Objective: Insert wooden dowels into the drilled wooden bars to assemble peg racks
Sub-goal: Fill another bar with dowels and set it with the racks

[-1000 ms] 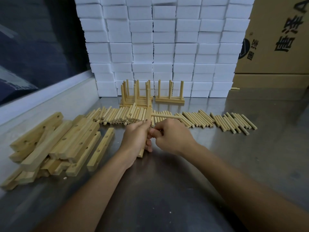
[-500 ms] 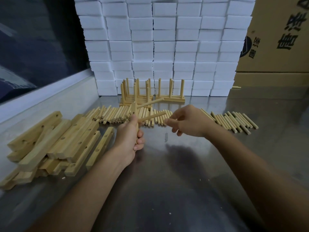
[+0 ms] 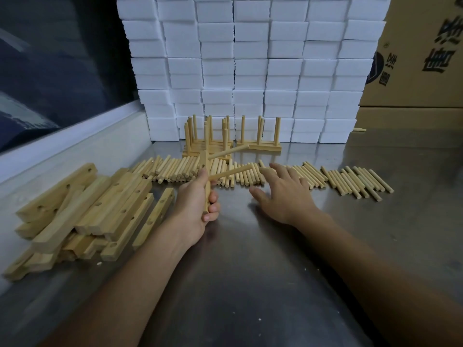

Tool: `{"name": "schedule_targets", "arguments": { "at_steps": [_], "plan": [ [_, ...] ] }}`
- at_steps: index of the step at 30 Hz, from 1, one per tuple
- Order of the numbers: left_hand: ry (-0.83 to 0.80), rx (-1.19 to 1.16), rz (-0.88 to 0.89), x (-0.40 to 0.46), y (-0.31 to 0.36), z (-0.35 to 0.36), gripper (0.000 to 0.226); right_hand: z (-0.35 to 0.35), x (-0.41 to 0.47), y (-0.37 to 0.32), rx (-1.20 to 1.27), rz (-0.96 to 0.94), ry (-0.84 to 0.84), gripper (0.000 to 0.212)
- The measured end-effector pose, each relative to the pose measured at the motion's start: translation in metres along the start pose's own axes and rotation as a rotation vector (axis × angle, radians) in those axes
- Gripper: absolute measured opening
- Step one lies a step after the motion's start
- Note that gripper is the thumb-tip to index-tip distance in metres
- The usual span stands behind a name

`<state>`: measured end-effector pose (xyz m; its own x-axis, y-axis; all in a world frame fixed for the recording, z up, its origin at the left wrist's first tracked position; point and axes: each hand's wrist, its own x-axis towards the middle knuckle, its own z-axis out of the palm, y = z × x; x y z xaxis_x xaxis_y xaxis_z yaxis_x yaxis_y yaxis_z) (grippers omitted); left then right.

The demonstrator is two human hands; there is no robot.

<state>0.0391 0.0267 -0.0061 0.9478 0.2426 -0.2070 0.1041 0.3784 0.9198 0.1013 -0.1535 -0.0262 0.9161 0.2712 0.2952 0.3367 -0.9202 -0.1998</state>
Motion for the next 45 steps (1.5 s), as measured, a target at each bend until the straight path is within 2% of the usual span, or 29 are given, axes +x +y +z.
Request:
{"name": "schedule_targets", "arguments": {
  "at_steps": [4, 7, 14, 20, 23, 25, 28, 29, 36, 39, 42, 45],
  "plan": [
    [-0.002, 0.012, 0.003, 0.000, 0.000, 0.001, 0.038, 0.003, -0.001, 0.001, -0.042, -0.026, -0.083, 0.059],
    [-0.005, 0.014, 0.006, 0.000, -0.001, 0.001, 0.038, 0.001, -0.002, 0.000, -0.073, -0.023, -0.078, 0.058],
    [-0.015, 0.011, 0.008, 0.002, -0.002, -0.001, 0.038, -0.006, -0.005, -0.004, -0.065, 0.052, 0.117, 0.037],
    [-0.009, 0.019, 0.010, 0.003, -0.003, -0.002, 0.038, -0.010, -0.003, -0.004, -0.018, 0.171, 0.164, 0.015],
    [-0.019, 0.009, 0.004, 0.003, -0.002, -0.002, 0.037, -0.014, -0.001, -0.004, 0.048, 0.217, 0.114, 0.013],
    [-0.025, -0.005, 0.000, 0.002, -0.002, -0.002, 0.033, -0.018, 0.001, -0.004, 0.047, 0.233, 0.005, 0.013],
    [-0.037, -0.006, 0.013, 0.002, 0.000, -0.001, 0.014, -0.020, 0.002, -0.007, 0.031, 0.218, -0.120, 0.011],
    [-0.043, -0.004, 0.025, 0.001, 0.000, -0.001, 0.007, -0.019, 0.001, -0.008, 0.030, 0.218, -0.128, 0.013],
    [-0.008, 0.029, 0.090, 0.001, -0.003, 0.000, 0.007, -0.018, -0.003, -0.013, 0.023, 0.219, -0.147, 0.021],
    [0.035, 0.031, 0.118, 0.001, -0.004, 0.001, 0.007, -0.018, -0.002, -0.011, 0.143, 0.184, -0.135, 0.018],
    [0.048, 0.028, 0.133, 0.000, -0.005, 0.002, 0.006, -0.018, -0.001, -0.011, 0.496, 0.194, 0.003, 0.012],
    [0.056, 0.013, 0.135, -0.001, -0.005, 0.002, 0.006, -0.017, -0.005, -0.012, 0.791, 0.203, 0.053, 0.009]
  ]
}}
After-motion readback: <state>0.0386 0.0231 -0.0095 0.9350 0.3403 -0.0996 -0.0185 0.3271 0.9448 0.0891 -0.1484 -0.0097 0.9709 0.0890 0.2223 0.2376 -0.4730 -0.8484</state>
